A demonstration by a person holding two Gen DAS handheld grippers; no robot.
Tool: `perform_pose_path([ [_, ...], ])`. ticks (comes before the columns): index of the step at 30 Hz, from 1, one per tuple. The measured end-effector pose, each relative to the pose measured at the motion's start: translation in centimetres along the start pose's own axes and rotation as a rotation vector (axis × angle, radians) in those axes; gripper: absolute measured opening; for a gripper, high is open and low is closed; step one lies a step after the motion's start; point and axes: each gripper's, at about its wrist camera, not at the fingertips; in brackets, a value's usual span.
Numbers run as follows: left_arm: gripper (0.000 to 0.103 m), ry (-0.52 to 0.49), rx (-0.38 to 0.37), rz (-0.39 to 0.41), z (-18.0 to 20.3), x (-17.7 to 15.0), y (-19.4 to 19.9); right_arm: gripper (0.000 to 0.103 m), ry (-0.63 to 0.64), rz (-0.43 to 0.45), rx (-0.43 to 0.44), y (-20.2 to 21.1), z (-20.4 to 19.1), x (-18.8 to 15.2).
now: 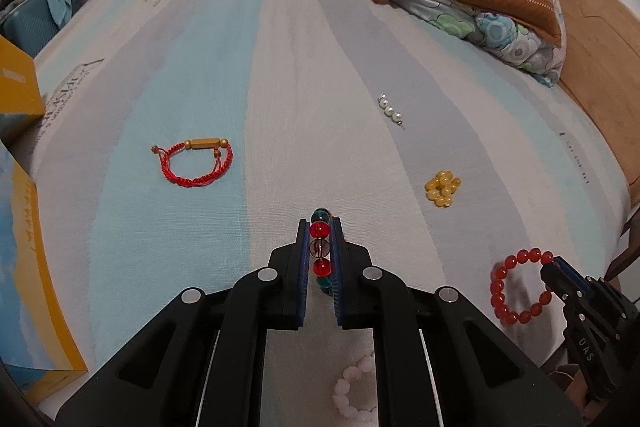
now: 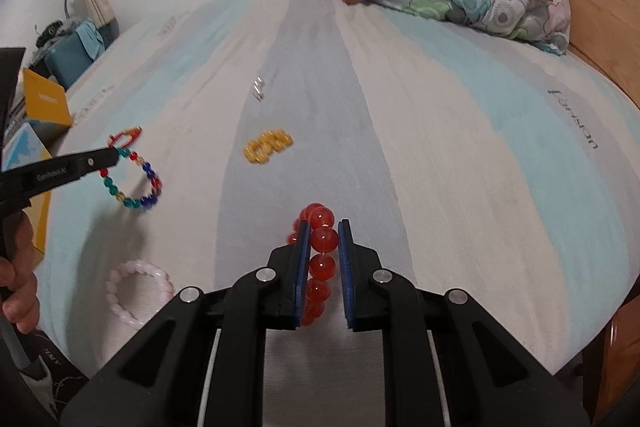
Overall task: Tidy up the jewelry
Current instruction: 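Carry both held bead bracelets over the white cardboard box with both tools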
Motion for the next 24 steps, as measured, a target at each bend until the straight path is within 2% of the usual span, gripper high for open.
perform_pose_path([
  [11, 0.009, -0.004, 0.004, 0.019, 0.1, 0.6, 1.8, 0.013, -0.023, 0.026, 0.021, 0.8, -0.8, 0.7],
  [24, 0.009, -0.002, 0.022, 0.016, -0.4, 0.8, 3.6, 0.013, -0.068, 0.005, 0.016, 1.3, -0.7, 1.6],
])
Point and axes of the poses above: each gripper's, at about its wrist camera, not at the fingertips, and y roughly against the way its jaws point, z to its right, x to its top
